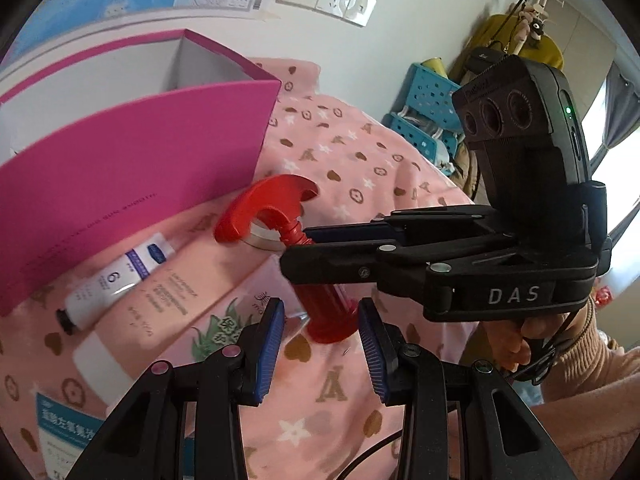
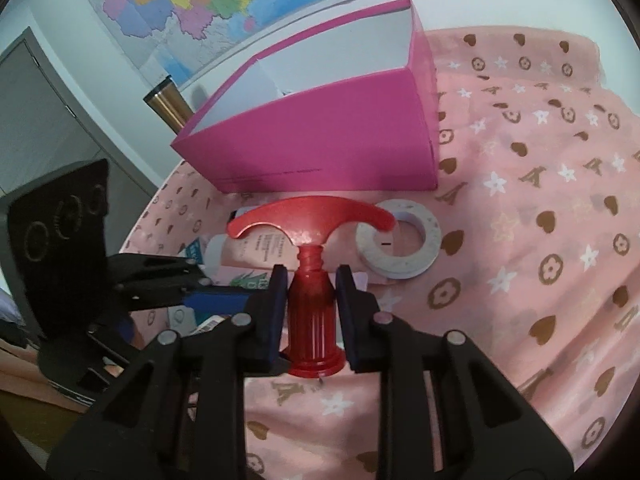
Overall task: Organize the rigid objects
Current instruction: 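Reach the left gripper to the red corkscrew and grasp its stem, then carry the red corkscrew into the magenta box and open the left gripper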
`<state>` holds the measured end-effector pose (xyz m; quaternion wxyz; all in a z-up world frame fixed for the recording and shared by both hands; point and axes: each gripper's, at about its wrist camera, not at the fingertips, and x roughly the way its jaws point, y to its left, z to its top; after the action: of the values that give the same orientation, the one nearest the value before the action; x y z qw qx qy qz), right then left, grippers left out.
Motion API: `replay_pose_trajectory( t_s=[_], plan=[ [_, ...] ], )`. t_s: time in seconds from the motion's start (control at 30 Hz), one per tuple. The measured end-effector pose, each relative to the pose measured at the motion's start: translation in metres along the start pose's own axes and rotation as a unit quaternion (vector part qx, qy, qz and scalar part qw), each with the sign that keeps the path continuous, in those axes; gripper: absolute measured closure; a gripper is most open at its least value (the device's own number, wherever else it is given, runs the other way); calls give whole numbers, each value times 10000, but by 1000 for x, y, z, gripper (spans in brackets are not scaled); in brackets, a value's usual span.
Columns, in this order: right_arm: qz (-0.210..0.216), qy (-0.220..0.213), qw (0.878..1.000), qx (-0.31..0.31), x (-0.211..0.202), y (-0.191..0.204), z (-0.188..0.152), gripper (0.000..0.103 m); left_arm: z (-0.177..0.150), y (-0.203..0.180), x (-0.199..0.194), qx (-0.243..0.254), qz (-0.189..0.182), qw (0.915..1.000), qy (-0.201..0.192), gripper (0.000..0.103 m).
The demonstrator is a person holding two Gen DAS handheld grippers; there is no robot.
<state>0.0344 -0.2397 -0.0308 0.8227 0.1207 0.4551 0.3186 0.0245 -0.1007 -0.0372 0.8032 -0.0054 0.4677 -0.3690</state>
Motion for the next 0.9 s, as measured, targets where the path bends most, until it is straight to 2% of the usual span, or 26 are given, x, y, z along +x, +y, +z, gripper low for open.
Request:
replay_pose_trajectory(
  t_s=[0.33,0.47,0.67,0.9],
  plan=[
    [-49,310,9992,244,23,-12,-2,74,-2,5,5,-46,97,9999,39,65],
    [-92,357,9993,114,28,-11,-5,76,-2,4,11,-27,100,9999,65,65],
    [-80,159,9998,-3,15,-6,-4,76,3,3,10,-53,98,9999,43,65],
    [-34,-364,9986,-374,-23,20,18,76,26,-7,-21,282,35,9981,-539,66]
  ],
)
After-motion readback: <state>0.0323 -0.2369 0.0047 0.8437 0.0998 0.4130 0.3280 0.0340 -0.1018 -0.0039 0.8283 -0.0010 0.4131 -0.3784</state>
